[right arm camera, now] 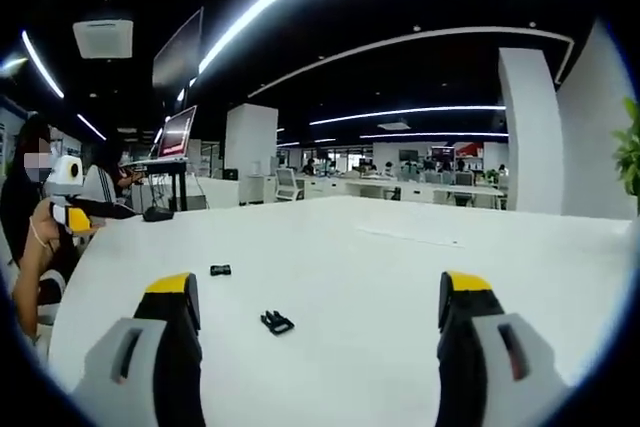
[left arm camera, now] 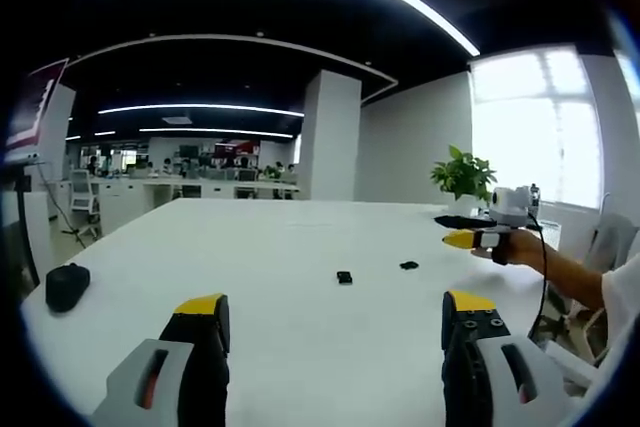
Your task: Snap the two parts of the plastic buckle together until the buckle closes and remains connected.
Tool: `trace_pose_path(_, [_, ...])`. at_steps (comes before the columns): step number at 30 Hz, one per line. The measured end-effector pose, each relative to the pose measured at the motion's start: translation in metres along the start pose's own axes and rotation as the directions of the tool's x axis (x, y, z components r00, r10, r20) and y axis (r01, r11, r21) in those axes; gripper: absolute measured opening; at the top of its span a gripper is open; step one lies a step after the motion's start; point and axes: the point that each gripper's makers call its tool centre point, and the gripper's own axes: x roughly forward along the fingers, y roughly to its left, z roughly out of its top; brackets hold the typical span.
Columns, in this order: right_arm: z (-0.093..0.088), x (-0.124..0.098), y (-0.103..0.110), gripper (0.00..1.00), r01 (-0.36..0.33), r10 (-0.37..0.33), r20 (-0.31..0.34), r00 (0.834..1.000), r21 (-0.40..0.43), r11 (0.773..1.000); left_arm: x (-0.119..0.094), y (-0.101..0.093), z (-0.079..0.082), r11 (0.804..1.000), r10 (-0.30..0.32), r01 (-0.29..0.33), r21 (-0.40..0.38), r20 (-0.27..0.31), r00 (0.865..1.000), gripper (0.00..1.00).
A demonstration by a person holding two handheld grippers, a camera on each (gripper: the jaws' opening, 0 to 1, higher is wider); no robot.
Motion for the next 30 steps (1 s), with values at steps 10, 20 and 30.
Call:
trace_pose_path(10, [-0.006,0.015,0.003,1.0,-0.033,0.033,-0.012,0.999,-0.001,0.999,0.003,-0.004,-0.001,1.0,-0.013,0.013,0.001,-0.006,1.0,0.89])
trace_pose_path(20, [-0.017,0.023,0.009,1.0,-0.084,0.083,-0.049,0.995,-0.002,0.996,0.001,0.003,0.0,1.0,0.001,-0.001,-0.009,0.0,1.0,0.89])
trace_pose_path(30, [-0.027,0.031,0.011,1.0,-0.131,0.131,-0.099,0.986,0.005,0.991,0.001,0.005,0.002,1.0,0.003,-0.003,-0.011,0.006,1.0,0.89])
